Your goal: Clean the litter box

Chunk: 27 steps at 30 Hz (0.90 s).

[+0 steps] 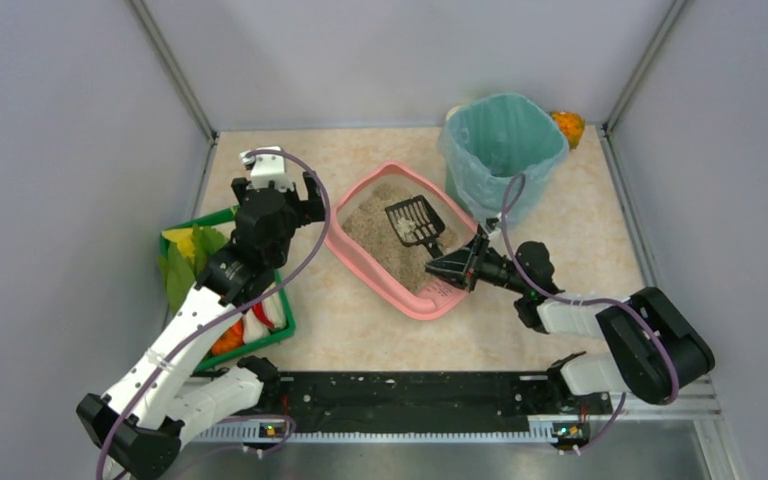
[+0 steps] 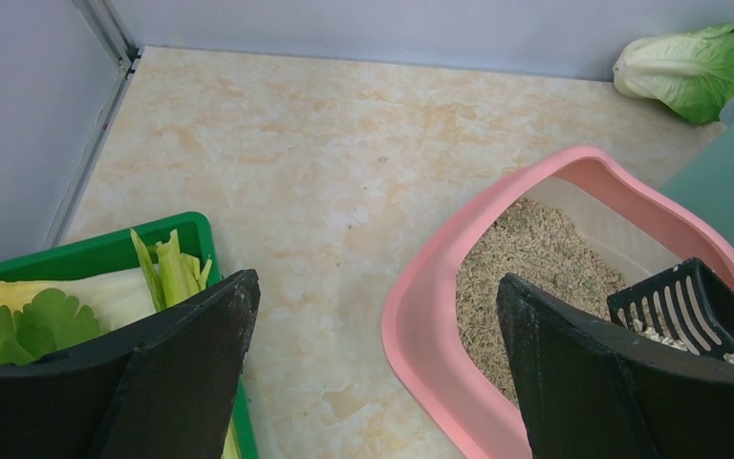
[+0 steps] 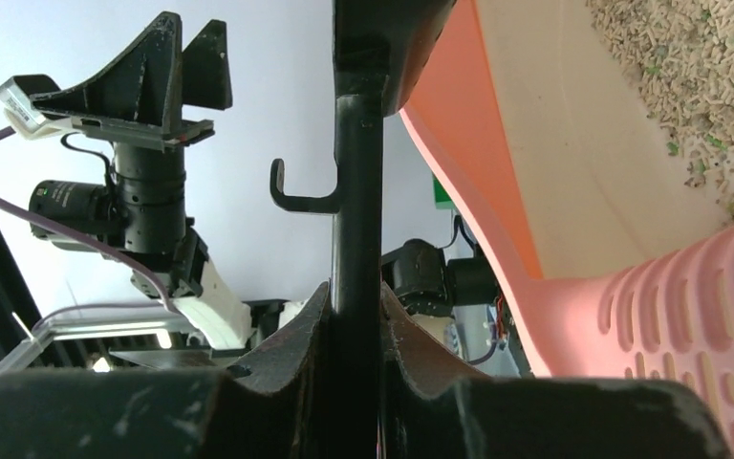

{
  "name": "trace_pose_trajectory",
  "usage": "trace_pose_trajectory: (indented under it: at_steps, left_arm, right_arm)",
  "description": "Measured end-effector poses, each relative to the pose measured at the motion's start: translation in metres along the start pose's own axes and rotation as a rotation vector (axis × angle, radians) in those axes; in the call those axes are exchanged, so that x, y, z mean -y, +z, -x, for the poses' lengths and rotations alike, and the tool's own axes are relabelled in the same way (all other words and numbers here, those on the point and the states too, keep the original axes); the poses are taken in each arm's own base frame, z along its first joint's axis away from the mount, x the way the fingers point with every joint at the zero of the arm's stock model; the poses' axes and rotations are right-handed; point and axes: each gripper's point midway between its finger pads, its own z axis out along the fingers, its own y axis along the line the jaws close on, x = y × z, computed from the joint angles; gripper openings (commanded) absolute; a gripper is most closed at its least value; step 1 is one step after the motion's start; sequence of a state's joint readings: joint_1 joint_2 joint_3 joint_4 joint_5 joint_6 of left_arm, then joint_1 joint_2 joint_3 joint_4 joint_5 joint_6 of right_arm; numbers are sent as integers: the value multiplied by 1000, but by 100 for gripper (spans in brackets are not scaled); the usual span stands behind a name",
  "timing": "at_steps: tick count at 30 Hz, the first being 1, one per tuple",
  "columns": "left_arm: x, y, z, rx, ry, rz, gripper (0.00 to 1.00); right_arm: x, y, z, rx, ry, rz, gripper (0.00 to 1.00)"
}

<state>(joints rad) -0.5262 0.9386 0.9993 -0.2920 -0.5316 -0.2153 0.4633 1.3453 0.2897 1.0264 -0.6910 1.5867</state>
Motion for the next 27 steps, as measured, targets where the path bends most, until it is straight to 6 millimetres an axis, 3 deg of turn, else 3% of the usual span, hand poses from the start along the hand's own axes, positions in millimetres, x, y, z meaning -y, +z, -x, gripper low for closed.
trace_pose_trajectory:
  at_steps: [16,27]
  left_arm:
    - [-2,-3,3,11,-5,5,99]
    - [-2,-3,4,13,-6,5,99]
  right_arm:
    - [-8,-2,-4,-25,4,19,0]
    - [-3,1,-1,-19,-11,-11,0]
